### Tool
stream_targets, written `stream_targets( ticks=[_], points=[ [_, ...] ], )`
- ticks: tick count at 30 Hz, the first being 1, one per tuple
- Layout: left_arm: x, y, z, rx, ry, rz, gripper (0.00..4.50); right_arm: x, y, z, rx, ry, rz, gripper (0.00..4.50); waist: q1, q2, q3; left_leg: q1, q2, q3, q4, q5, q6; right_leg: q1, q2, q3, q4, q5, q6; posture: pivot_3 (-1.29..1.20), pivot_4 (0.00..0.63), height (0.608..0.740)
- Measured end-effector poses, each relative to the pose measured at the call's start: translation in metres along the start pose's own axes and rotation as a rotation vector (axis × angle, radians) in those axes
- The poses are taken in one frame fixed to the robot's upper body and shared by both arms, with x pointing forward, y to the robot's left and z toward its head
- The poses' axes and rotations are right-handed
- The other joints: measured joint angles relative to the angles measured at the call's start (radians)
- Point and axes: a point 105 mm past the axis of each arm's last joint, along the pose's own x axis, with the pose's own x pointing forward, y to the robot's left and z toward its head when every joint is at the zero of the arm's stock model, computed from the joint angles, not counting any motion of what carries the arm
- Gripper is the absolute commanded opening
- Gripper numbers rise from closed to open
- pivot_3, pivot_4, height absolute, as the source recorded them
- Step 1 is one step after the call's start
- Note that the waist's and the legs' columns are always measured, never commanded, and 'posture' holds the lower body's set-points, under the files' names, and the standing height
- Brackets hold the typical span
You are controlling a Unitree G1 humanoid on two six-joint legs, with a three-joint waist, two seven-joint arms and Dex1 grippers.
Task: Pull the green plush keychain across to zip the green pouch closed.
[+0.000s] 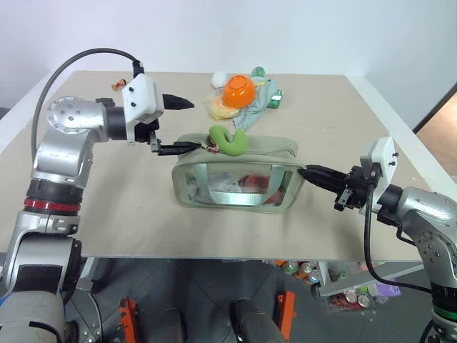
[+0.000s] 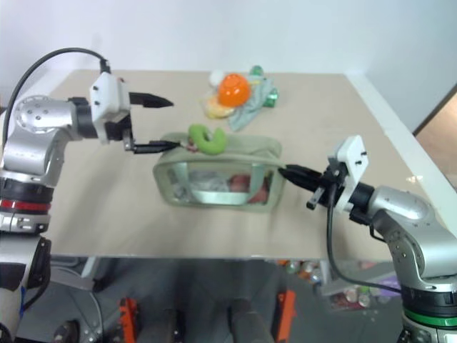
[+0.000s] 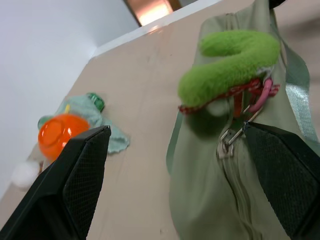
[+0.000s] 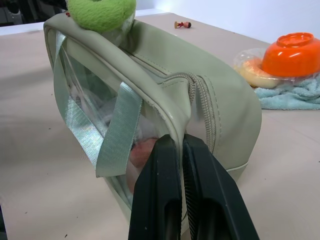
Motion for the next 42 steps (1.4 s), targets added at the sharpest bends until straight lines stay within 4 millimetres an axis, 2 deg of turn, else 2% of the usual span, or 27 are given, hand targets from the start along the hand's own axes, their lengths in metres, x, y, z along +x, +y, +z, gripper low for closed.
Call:
stream_targets(
  ticks=[4, 6, 8, 9, 14, 18, 24, 31, 32, 34, 38, 42],
  points=[
    [-0.008, 0.001, -0.003, -0.058, 0.003, 0.043, 4.39, 0.001, -0.001, 0.000, -0.004, 0.001, -0.002, 0.00, 0.003, 0.000, 0.000, 0.000, 0.000, -0.001, 0.000, 0.000, 0.000, 0.000, 0.000, -0.001, 0.001, 0.000, -0.001, 0.00, 0.150, 0.738],
    [-0.021, -0.014, -0.006, -0.159, -0.032, 0.087, 4.39, 0.003, 0.002, 0.000, -0.004, 0.003, 0.023, 0.00, -0.012, 0.002, -0.001, 0.002, 0.000, 0.002, -0.001, 0.000, 0.001, 0.000, -0.001, 0.002, 0.002, -0.002, 0.000, 0.00, 0.150, 0.738],
    [-0.031, -0.035, -0.025, -0.344, -0.029, 0.114, 4.39, 0.002, 0.002, -0.002, 0.001, 0.006, 0.028, 0.00, -0.015, 0.001, -0.001, 0.001, 0.001, 0.001, 0.000, -0.001, 0.001, -0.001, -0.001, 0.001, 0.005, -0.004, 0.000, 0.00, 0.150, 0.738],
    [-0.034, -0.041, -0.028, -0.411, -0.037, 0.128, 4.39, 0.002, 0.001, -0.002, 0.001, 0.006, 0.028, 0.00, -0.012, -0.001, 0.001, 0.000, 0.001, -0.002, 0.000, 0.000, 0.001, -0.001, 0.000, -0.003, 0.006, -0.004, -0.001, 0.00, 0.150, 0.738],
    [-0.043, -0.049, -0.009, -0.476, -0.084, 0.175, 4.39, 0.001, 0.001, -0.001, -0.005, 0.007, 0.034, 0.00, -0.009, -0.003, 0.001, 0.003, 0.000, -0.004, 0.001, 0.000, 0.000, 0.002, -0.001, -0.004, 0.006, -0.004, -0.002, 0.00, 0.150, 0.738],
    [-0.041, -0.064, -0.011, -0.522, -0.075, 0.167, 4.39, 0.001, 0.001, -0.002, -0.001, 0.010, 0.041, 0.00, -0.011, -0.003, 0.001, 0.003, -0.001, -0.004, 0.001, 0.000, 0.000, 0.002, -0.001, -0.004, 0.006, -0.004, -0.002, 0.00, 0.150, 0.738],
    [-0.034, -0.074, -0.020, -0.533, -0.039, 0.165, 4.39, 0.001, 0.001, -0.002, -0.004, 0.012, 0.040, 0.00, -0.011, -0.003, 0.001, 0.003, -0.001, -0.004, 0.001, 0.000, 0.000, 0.002, -0.001, -0.003, 0.006, -0.004, -0.003, 0.00, 0.150, 0.738],
    [-0.018, -0.075, -0.034, -0.502, -0.036, 0.222, 4.39, 0.005, -0.001, 0.002, -0.004, 0.016, 0.031, 0.00, -0.011, -0.003, 0.001, 0.003, -0.001, -0.004, 0.001, 0.000, 0.000, 0.002, -0.001, -0.003, 0.006, -0.004, -0.003, 0.00, 0.150, 0.738],
    [-0.017, -0.075, -0.035, -0.498, -0.037, 0.227, 3.89, 0.005, -0.001, 0.002, -0.001, 0.018, 0.028, 0.00, -0.011, -0.003, 0.001, 0.003, -0.001, -0.004, 0.000, 0.000, 0.000, 0.001, -0.001, -0.003, 0.006, -0.004, -0.003, 0.00, 0.150, 0.738],
    [-0.014, -0.076, -0.039, -0.500, -0.030, 0.220, 3.32, 0.006, -0.002, 0.002, 0.002, 0.020, 0.024, 0.00, -0.011, -0.003, 0.001, 0.003, -0.001, -0.004, 0.000, 0.000, 0.000, 0.001, -0.001, -0.003, 0.006, -0.004, -0.003, 0.00, 0.150, 0.738],
    [-0.011, -0.077, -0.042, -0.489, -0.032, 0.221, 1.78, 0.006, -0.001, 0.003, 0.005, 0.023, 0.023, 0.00, -0.011, -0.003, 0.001, 0.003, -0.001, -0.004, 0.000, 0.000, 0.000, 0.001, -0.001, -0.003, 0.006, -0.004, -0.003, 0.00, 0.150, 0.738],
    [-0.010, -0.075, -0.042, -0.487, -0.042, 0.226, 0.53, 0.006, -0.001, 0.003, 0.010, 0.024, 0.022, 0.00, -0.011, -0.003, 0.001, 0.003, -0.001, -0.004, 0.000, 0.000, 0.000, 0.001, -0.001, -0.003, 0.006, -0.004, -0.003, 0.00, 0.150, 0.738]
  ],
)
